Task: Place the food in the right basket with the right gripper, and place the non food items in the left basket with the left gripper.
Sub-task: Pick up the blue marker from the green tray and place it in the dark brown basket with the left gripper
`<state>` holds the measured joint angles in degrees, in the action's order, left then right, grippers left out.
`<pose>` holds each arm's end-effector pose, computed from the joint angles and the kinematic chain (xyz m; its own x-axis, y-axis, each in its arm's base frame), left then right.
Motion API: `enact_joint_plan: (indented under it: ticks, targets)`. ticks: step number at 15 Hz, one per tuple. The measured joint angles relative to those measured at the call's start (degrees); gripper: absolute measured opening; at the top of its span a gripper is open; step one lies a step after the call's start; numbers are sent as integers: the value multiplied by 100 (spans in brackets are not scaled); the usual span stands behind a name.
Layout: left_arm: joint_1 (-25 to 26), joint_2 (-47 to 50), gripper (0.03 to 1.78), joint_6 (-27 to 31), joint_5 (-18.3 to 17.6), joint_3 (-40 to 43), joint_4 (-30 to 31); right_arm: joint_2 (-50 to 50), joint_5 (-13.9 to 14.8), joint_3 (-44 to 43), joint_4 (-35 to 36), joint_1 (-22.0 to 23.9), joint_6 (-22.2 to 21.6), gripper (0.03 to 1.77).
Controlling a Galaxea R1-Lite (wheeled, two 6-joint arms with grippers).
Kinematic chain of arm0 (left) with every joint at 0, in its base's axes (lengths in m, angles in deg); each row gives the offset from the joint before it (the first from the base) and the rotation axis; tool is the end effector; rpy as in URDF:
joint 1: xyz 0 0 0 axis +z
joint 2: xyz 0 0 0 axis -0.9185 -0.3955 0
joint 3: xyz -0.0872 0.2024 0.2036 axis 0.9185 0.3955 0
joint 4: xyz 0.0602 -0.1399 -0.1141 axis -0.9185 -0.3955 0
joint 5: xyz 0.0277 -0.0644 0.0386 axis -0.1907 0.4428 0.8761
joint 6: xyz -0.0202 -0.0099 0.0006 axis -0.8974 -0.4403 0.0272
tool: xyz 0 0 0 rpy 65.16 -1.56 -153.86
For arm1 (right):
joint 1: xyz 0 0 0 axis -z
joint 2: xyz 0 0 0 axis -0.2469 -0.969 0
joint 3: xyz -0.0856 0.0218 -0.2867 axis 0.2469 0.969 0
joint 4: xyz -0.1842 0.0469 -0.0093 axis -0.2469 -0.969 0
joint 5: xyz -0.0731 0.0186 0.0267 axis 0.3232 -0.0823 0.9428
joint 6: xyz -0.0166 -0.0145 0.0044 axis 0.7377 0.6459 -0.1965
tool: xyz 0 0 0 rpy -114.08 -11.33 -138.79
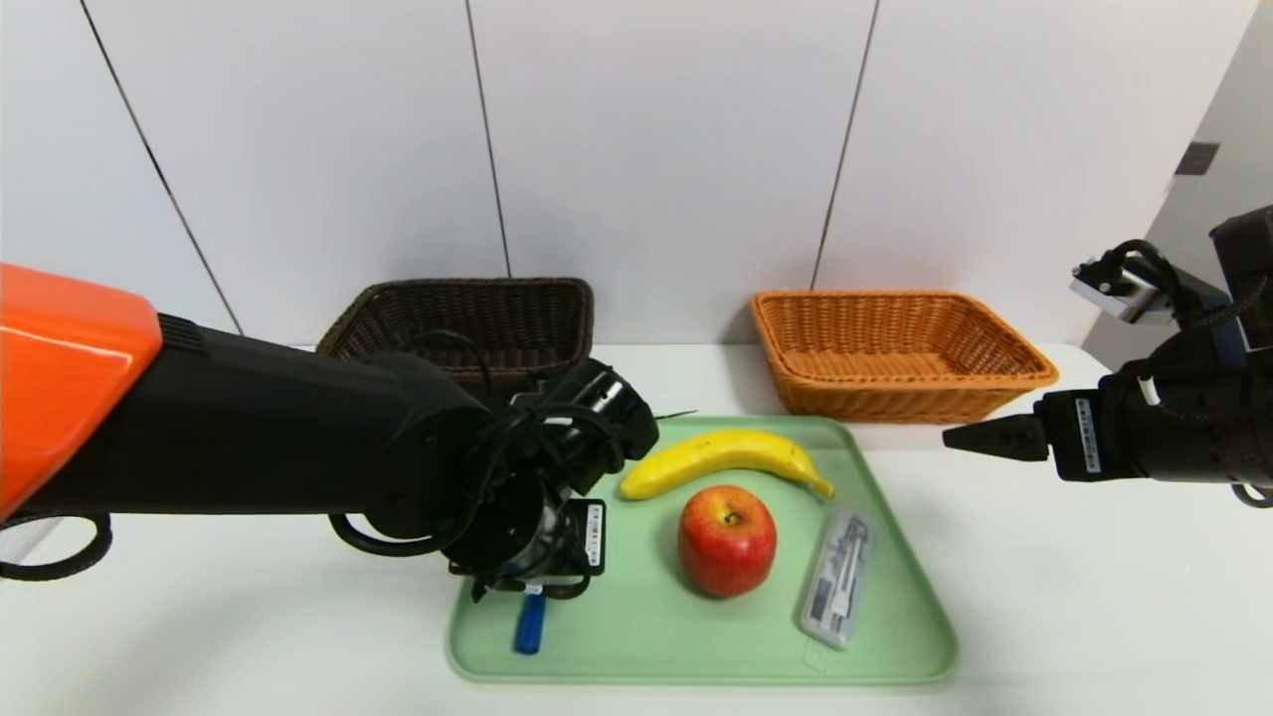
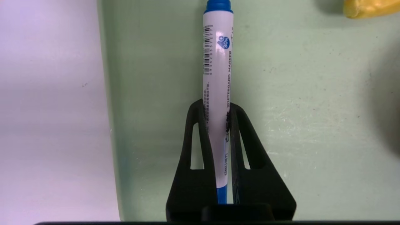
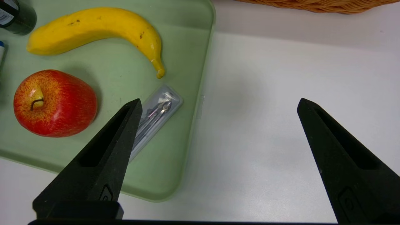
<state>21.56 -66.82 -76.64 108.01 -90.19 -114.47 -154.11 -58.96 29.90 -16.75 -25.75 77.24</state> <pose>0.2402 -0.2300 0.1490 0.5627 -0.0517 -0.8251 0.0099 0.9984 -0.0558 0.2179 0.0461 0.2263 0.7278 0.2374 -0.6434 -0.2117 0.9701 0.1184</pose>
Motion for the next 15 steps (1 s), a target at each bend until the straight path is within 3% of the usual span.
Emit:
enact_joint_plan:
  ticks: [4,8,11,15]
  targets:
    - [177,542,18,9,441,-33,-296,-2,0,-4,-5,49,-10,171]
    - [490,1245,18,143,521,-83,-681,-15,0,-9,-5,57,-13,171]
    - [870,1694,18,956,529,-354,-751,6,0,9,-2,57,-10,171]
    - [1434,1813,18,2544,313,-1353,-736,50,0,-39,2,50,17,171]
